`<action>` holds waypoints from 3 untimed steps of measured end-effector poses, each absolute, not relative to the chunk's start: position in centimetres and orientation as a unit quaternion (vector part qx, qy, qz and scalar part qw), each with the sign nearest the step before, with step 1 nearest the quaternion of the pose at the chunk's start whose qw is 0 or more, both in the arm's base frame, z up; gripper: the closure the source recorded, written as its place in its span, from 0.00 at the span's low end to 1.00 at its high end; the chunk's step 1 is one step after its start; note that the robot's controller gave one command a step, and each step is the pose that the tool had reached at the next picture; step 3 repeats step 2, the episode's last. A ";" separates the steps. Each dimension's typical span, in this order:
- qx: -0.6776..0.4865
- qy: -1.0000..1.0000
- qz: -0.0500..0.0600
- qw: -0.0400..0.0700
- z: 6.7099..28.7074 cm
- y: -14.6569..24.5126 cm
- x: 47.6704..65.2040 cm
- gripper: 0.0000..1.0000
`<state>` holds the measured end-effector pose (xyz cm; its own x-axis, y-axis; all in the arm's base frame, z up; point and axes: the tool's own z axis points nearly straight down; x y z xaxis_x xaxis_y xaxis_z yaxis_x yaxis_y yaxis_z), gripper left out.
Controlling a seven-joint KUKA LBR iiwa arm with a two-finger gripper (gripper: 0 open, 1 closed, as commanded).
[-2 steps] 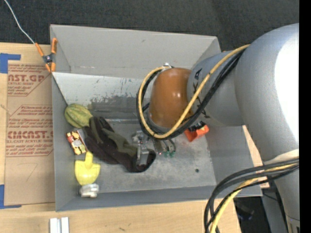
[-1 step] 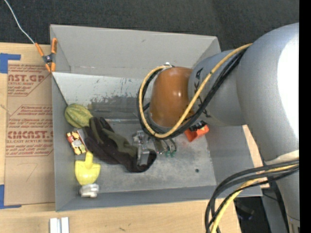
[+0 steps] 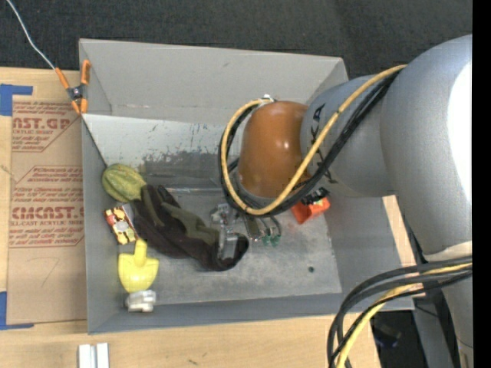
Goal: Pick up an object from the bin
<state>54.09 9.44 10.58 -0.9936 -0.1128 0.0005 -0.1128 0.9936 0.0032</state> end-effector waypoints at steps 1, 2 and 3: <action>0.056 -0.998 -0.002 -0.001 11.8 9.5 54.1 1.00; 0.056 -0.998 -0.002 0.001 13.7 9.4 54.1 1.00; 0.056 -0.998 -0.002 0.001 13.7 9.4 54.1 1.00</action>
Offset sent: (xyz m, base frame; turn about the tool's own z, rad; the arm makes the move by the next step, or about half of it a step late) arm 0.0000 0.0001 0.0667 0.0000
